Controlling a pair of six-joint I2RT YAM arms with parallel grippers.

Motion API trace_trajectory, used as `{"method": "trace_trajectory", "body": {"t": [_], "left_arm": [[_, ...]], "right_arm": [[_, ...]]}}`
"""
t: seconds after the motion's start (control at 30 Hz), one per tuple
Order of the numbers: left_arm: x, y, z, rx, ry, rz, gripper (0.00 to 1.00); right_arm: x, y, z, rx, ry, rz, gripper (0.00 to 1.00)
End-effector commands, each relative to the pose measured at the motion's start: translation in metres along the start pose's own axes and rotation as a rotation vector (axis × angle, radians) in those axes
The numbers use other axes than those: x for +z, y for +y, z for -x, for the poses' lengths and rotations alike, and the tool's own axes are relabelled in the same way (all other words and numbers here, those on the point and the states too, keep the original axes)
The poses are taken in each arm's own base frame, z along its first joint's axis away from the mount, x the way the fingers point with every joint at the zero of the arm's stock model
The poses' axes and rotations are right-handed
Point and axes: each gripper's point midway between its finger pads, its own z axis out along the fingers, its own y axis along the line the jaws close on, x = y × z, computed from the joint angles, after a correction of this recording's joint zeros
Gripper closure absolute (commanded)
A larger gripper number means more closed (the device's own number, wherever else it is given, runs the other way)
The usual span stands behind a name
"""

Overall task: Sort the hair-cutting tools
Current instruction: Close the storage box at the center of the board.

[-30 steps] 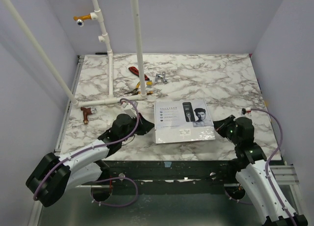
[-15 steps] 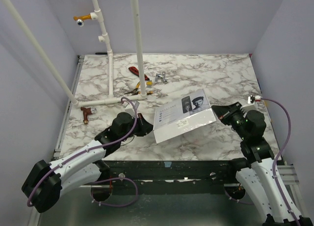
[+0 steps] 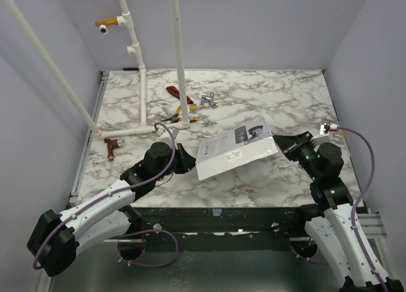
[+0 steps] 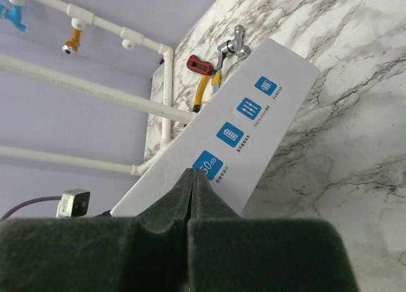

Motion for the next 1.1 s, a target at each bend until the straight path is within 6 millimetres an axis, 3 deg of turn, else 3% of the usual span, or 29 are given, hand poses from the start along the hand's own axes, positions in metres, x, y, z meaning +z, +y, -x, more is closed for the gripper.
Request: {"method": "trace_trajectory", "body": {"t": [0.0,0.23,0.57,0.7,0.87,1.07], "left_arm": [[-0.032,-0.128,0.079,0.033,-0.21,-0.406,0.96],[-0.024,-0.131,0.082,0.013,-0.207,-0.4,0.96],[-0.02,-0.141,0.114,0.034,-0.274,-0.342,0.96],[-0.015,-0.149,0.12,0.036,-0.269,-0.348,0.96],[-0.008,-0.149,0.121,0.039,-0.257,-0.336,0.96],[0.0,-0.133,0.111,0.031,-0.242,-0.302,0.96]], "right_arm": [[-0.016,0.019,-0.054,0.051,0.294,0.106,0.99],[-0.012,0.007,-0.062,0.059,0.311,0.077,0.99],[-0.003,-0.024,-0.075,0.088,0.323,-0.007,0.99],[0.001,-0.026,-0.075,0.097,0.321,-0.018,0.99],[0.008,-0.025,-0.073,0.09,0.323,-0.02,0.99],[0.012,-0.031,-0.075,0.083,0.327,-0.033,0.99]]}}
